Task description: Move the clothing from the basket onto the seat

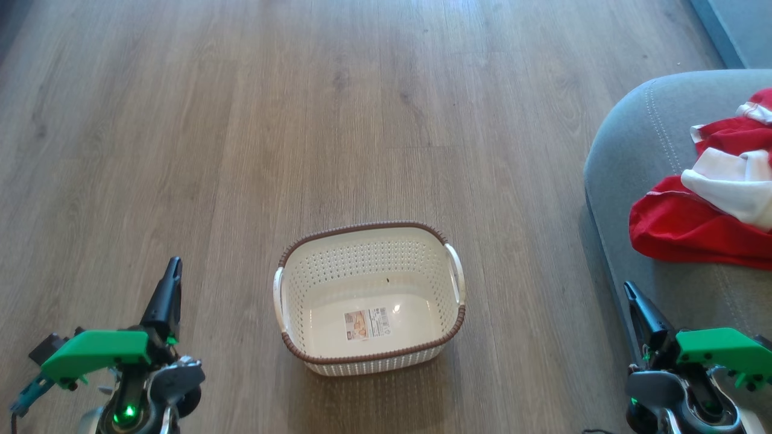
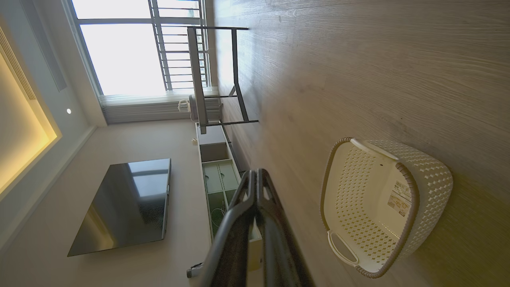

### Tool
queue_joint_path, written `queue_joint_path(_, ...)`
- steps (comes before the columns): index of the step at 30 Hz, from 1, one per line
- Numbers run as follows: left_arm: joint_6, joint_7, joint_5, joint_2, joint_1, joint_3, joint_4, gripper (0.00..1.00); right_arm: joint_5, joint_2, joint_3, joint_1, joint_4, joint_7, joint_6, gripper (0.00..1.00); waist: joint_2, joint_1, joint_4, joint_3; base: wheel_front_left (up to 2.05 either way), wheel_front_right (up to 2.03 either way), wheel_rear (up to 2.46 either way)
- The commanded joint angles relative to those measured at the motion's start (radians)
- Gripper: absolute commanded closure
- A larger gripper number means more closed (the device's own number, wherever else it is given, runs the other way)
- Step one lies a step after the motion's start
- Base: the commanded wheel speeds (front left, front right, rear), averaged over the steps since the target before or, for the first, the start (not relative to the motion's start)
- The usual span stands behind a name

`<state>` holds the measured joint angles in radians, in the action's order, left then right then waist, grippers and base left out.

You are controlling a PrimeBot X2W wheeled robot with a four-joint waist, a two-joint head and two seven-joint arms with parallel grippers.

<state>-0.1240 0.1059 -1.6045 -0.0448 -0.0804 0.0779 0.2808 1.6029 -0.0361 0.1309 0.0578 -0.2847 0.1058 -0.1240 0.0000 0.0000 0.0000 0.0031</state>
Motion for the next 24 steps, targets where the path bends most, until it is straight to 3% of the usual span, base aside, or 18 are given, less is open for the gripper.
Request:
queue_joint_path(1, -0.007, 0.007, -0.004, -0.005, -0.028, 0.036, -0.036, 1.0, 0.006, -0.014, -0.017, 0.05, 0.04, 0.007, -0.007, 1.0, 0.0, 0.0, 0.0, 0.0, 0.0, 0.0, 0.0)
queue_joint_path(24, -0.007, 0.007, -0.004, -0.005, -0.028, 0.036, -0.036, 1.0, 0.006, -0.014, -0.017, 0.05, 0.04, 0.007, -0.007, 1.0, 0.0, 0.0, 0.0, 0.0, 0.0, 0.0, 0.0)
